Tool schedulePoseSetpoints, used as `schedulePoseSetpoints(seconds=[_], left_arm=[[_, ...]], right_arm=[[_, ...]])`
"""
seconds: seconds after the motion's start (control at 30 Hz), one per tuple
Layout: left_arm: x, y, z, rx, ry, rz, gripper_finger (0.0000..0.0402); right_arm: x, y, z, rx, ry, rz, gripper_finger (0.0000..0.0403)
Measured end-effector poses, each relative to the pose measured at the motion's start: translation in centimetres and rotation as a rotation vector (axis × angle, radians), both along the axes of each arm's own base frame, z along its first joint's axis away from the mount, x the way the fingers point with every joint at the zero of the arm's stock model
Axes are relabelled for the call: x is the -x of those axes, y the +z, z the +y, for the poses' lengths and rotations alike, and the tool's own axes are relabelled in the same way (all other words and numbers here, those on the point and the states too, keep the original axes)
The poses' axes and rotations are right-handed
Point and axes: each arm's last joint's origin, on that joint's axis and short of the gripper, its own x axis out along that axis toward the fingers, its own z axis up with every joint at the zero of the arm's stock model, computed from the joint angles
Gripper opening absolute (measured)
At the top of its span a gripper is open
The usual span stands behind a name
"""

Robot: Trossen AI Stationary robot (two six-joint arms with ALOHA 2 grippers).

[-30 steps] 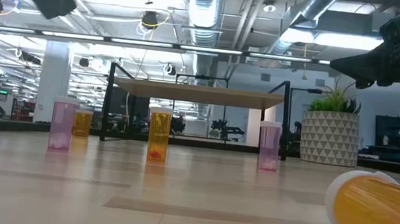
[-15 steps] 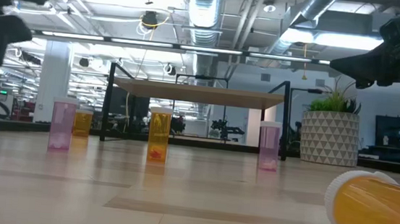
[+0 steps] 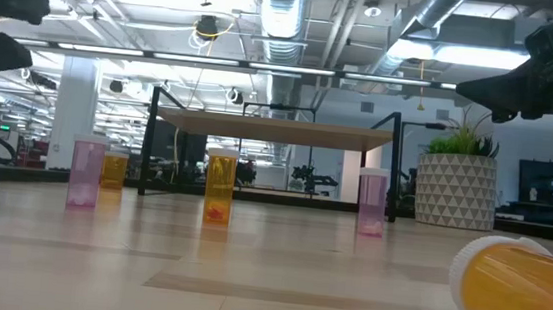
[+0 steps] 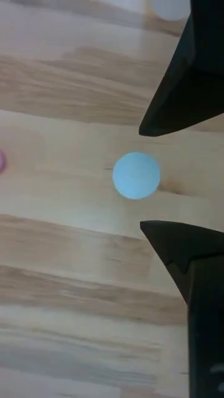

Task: Pick and place medicine bottles onto shelf by color
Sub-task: Put the top left blue pill bottle on the shelf

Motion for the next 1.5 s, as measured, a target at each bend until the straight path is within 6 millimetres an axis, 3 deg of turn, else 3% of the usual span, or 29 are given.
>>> schedulePoseSetpoints(seconds=[0.77,1.23,1.5], left_arm=[[-0.8,-0.7,-0.8,-0.033,-0.018,-0.01,0.022],[-0.8,-0.7,-0.8,-0.039,-0.035,-0.016,0.0086],[-1.0,0.4,-0.8,-0.058,-0.037,-0.019,0.0092]], right_arm=[[0.0,0.0,0.0,0.0,0.0,0.0,0.004],[0.0,0.0,0.0,0.0,0.0,0.0,0.004],[0.0,0.0,0.0,0.0,0.0,0.001,0.004]])
